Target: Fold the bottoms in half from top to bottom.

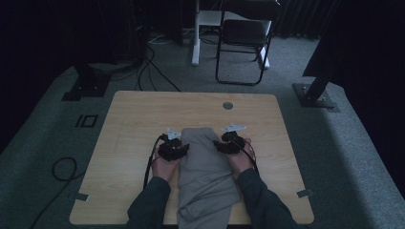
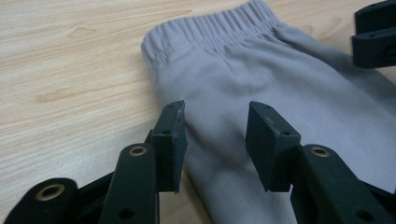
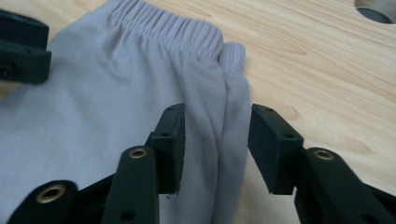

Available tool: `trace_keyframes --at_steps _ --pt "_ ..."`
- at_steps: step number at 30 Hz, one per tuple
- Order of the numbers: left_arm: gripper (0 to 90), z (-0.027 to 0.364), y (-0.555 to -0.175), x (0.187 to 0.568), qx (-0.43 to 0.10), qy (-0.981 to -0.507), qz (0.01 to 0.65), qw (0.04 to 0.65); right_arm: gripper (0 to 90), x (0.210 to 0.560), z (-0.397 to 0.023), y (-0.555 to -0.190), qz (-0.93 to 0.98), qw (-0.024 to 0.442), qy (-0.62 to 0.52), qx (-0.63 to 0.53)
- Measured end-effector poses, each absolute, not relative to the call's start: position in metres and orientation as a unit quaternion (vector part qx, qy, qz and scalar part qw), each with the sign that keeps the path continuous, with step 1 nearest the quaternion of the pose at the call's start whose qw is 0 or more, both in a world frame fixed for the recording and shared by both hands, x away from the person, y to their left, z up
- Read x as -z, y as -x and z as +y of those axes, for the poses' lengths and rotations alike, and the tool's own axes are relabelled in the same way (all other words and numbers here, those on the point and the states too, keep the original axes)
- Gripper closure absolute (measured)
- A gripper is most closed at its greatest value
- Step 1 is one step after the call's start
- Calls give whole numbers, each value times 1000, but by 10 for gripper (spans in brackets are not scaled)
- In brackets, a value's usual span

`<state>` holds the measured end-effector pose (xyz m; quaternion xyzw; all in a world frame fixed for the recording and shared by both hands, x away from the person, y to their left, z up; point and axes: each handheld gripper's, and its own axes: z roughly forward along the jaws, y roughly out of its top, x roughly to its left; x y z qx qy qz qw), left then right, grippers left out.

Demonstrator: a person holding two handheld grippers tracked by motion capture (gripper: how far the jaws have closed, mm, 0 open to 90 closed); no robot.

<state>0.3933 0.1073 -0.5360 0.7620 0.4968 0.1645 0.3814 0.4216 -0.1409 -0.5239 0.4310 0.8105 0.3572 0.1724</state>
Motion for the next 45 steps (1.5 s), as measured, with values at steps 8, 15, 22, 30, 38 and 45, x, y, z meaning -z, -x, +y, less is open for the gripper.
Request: trace_keyframes --at_steps 8,15,22,30,38,45 --pt "571 104 -412 544 -161 -765 510 359 525 540 -128 -448 809 161 -460 -328" --pt "571 101 -416 549 -164 -770 509 349 525 544 -125 -453 815 162 -457 -317" --pt "642 94 -417 549 -183 -780 497 335 580 543 -122 -454 817 162 -458 -311" --pt "847 91 -424 544 -159 -783 501 332 868 540 -117 -459 817 125 -467 -314" --pt "859 98 -435 513 -180 -766 505 355 874 511 -130 -468 791 136 -471 -366" --pt "859 101 -437 473 -207 -743 490 406 874 470 -141 -468 771 157 -457 -414"
